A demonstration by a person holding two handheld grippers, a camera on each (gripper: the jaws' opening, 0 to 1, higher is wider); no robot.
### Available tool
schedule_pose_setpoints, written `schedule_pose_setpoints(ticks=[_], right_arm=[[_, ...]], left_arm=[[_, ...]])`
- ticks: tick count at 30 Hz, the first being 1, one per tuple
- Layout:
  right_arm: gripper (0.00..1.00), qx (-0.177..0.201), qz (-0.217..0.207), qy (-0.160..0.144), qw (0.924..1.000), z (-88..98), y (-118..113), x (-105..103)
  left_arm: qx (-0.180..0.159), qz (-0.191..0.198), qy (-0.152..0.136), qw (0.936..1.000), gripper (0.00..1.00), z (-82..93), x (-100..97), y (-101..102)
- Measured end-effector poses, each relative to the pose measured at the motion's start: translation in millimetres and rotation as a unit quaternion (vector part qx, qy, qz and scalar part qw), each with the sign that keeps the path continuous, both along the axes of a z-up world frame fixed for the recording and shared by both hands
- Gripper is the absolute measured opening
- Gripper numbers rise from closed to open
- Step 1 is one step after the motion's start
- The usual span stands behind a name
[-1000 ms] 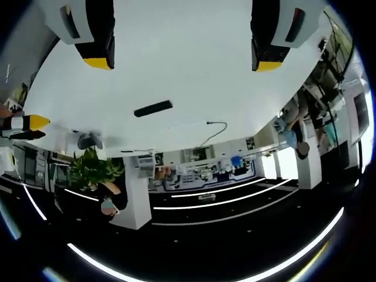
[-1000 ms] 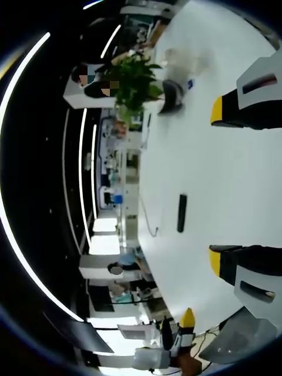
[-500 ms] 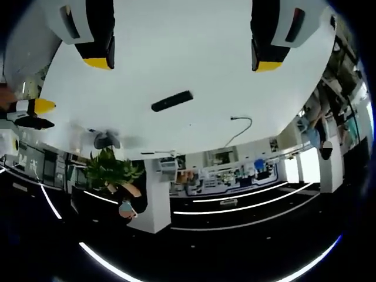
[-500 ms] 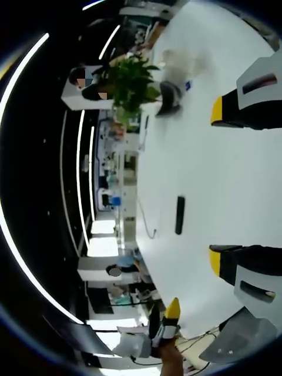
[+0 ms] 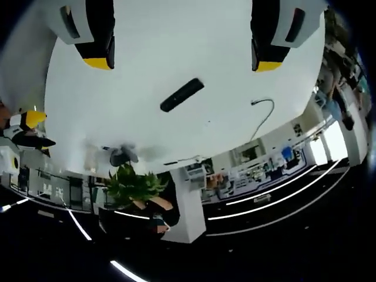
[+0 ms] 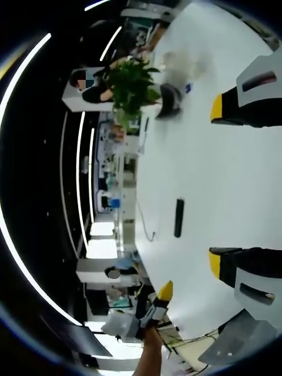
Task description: Press the specified remote control buttons in sequence, fully releasing each button before pressing the next.
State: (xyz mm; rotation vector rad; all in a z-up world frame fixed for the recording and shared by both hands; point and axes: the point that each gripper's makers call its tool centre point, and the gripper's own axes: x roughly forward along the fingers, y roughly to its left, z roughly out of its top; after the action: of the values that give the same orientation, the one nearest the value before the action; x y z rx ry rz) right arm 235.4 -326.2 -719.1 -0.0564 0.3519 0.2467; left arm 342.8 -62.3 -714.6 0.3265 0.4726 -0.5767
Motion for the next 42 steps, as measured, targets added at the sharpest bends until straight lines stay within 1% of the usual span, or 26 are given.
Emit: schedule_pose_setpoints(ticks=[1,2,5,8,11,14,16,18,19,20,23,24,25,27,31,33,35,36,38,40,42], right_arm=[[0.85,-0.002,0.000,0.000,1.0000,-0.3,-0.2,0.2],[0.86,-0.004,-0.001,0.000,1.0000,-0.4,-0.3,0.4],[0.89,-0.009,-0.002,0.000,1.0000,-0.9,-1.0,1.1],[0.90,-0.011,-0.004,-0.002,0.9999,-0.5,-1.7,2.0],[0.91,-0.012,-0.005,0.002,0.9999,-2.3,-2.4,2.3],[0.90,-0.013,-0.003,0.008,0.9999,-4.6,-1.8,2.4],[0.90,-0.017,-0.002,0.011,0.9998,-5.8,-1.5,2.2],[0.89,-0.017,-0.002,0.008,0.9998,-5.0,-1.5,2.3],[0.89,-0.018,-0.003,0.008,0.9998,-5.0,-1.9,2.4],[0.89,-0.020,-0.006,0.010,0.9997,-5.8,-3.4,2.5],[0.88,-0.016,-0.011,0.014,0.9997,-7.4,-5.6,3.3],[0.88,-0.016,-0.013,0.015,0.9997,-7.8,-6.5,3.4],[0.87,-0.017,-0.014,0.016,0.9996,-8.2,-6.9,3.4],[0.87,-0.017,-0.014,0.019,0.9996,-9.2,-7.1,3.3],[0.86,-0.023,-0.014,0.028,0.9992,-13.0,-7.3,2.9],[0.85,-0.019,-0.014,0.026,0.9994,-12.4,-7.1,3.2],[0.85,-0.019,-0.015,0.026,0.9994,-12.5,-7.5,3.3],[0.84,-0.021,-0.017,0.031,0.9992,-14.4,-8.7,3.3],[0.84,-0.021,-0.019,0.033,0.9991,-14.9,-9.3,3.3],[0.83,-0.020,-0.021,0.030,0.9991,-14.2,-10.2,3.6],[0.83,-0.020,-0.022,0.034,0.9990,-15.6,-10.7,3.7]], left_arm=[[0.010,-0.020,-0.001,0.9997,1.00,-0.6,4.5,-5.0],[0.019,-0.031,-0.003,0.9993,1.00,-1.2,7.2,-6.7],[0.037,-0.051,-0.002,0.9980,1.00,-3.5,15.9,-11.0],[0.046,-0.065,-0.002,0.9968,1.00,-4.2,25.1,-15.9],[0.053,-0.081,0.001,0.9953,0.99,-6.9,32.8,-20.4],[0.072,-0.096,0.008,0.9927,0.98,-13.4,41.9,-22.0],[0.077,-0.102,0.011,0.9917,0.97,-16.2,46.8,-23.2],[0.088,-0.116,0.021,0.9891,0.95,-21.2,50.3,-25.8],[0.099,-0.124,0.020,0.9872,0.94,-23.9,54.2,-27.3],[0.103,-0.126,0.019,0.9864,0.93,-25.2,57.2,-28.2],[0.111,-0.139,0.036,0.9834,0.86,-31.0,65.1,-32.4],[0.113,-0.141,0.035,0.9829,0.86,-31.4,67.5,-33.3],[0.119,-0.150,0.036,0.9810,0.84,-32.6,70.4,-34.9],[0.122,-0.154,0.043,0.9795,0.78,-34.8,74.5,-36.3],[0.130,-0.168,0.045,0.9761,0.75,-39.2,87.0,-40.3],[0.132,-0.175,0.056,0.9740,0.69,-42.4,92.7,-43.4],[0.139,-0.178,0.058,0.9725,0.64,-44.9,99.0,-44.8],[0.150,-0.190,0.061,0.9684,0.63,-49.0,103.6,-46.2],[0.155,-0.190,0.068,0.9671,0.62,-53.9,110.4,-46.4],[0.156,-0.192,0.081,0.9655,0.57,-57.8,112.4,-46.3],[0.166,-0.198,0.088,0.9620,0.54,-63.6,120.3,-47.1]])
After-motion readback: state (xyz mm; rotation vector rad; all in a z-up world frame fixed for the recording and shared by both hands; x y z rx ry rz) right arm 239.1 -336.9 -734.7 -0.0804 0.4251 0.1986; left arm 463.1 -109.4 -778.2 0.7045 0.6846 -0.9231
